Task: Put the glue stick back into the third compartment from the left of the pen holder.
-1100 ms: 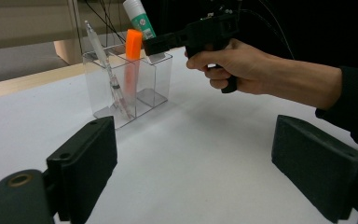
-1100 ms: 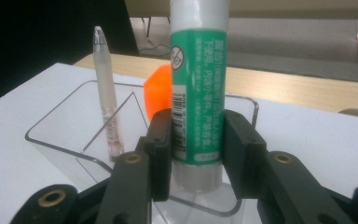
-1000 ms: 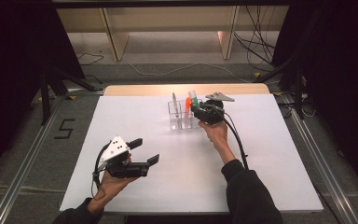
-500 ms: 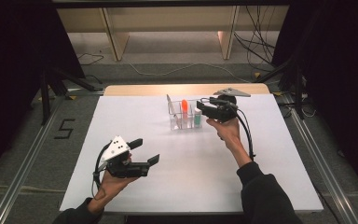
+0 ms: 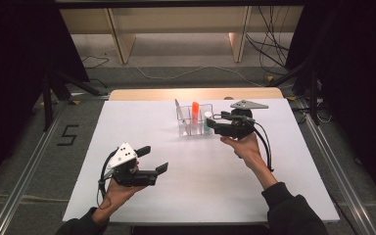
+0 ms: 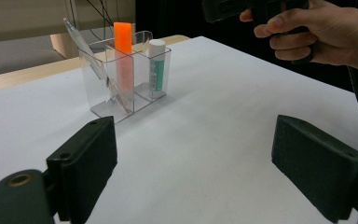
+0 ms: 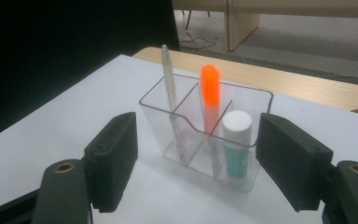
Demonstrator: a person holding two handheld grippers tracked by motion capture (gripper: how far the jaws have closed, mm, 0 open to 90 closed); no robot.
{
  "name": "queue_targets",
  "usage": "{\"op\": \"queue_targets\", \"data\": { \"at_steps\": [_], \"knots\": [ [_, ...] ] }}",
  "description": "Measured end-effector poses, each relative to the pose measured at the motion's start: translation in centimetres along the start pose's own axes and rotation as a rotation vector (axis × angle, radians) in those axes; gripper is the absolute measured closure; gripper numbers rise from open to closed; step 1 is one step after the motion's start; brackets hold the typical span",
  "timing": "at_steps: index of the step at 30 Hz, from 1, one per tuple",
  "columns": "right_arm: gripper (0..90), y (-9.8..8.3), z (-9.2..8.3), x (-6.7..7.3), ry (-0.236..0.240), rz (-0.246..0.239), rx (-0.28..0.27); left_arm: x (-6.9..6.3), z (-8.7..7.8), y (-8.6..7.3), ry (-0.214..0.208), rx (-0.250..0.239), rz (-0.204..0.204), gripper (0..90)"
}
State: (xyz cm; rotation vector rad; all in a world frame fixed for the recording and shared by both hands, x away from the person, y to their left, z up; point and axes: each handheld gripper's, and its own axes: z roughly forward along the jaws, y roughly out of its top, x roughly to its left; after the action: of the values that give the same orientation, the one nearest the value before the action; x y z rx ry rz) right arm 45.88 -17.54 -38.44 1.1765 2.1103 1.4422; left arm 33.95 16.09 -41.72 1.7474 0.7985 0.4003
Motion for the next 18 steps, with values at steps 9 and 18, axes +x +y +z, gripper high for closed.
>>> {"op": "queue_targets", "data": {
  "at_steps": [9, 18],
  "knots": [
    [27.0, -1.0, -1.8, 1.1, 0.036, -0.018, -0.005, 0.1, 0.0, 0.0, -0.006, 0.0, -0.013, 13.6],
    [24.1, -2.9, -3.6, 1.9, 0.05, -0.036, 0.008, 0.0, 0.1, 0.0, -0.019, 0.013, -0.004, 13.6]
  ]
}}
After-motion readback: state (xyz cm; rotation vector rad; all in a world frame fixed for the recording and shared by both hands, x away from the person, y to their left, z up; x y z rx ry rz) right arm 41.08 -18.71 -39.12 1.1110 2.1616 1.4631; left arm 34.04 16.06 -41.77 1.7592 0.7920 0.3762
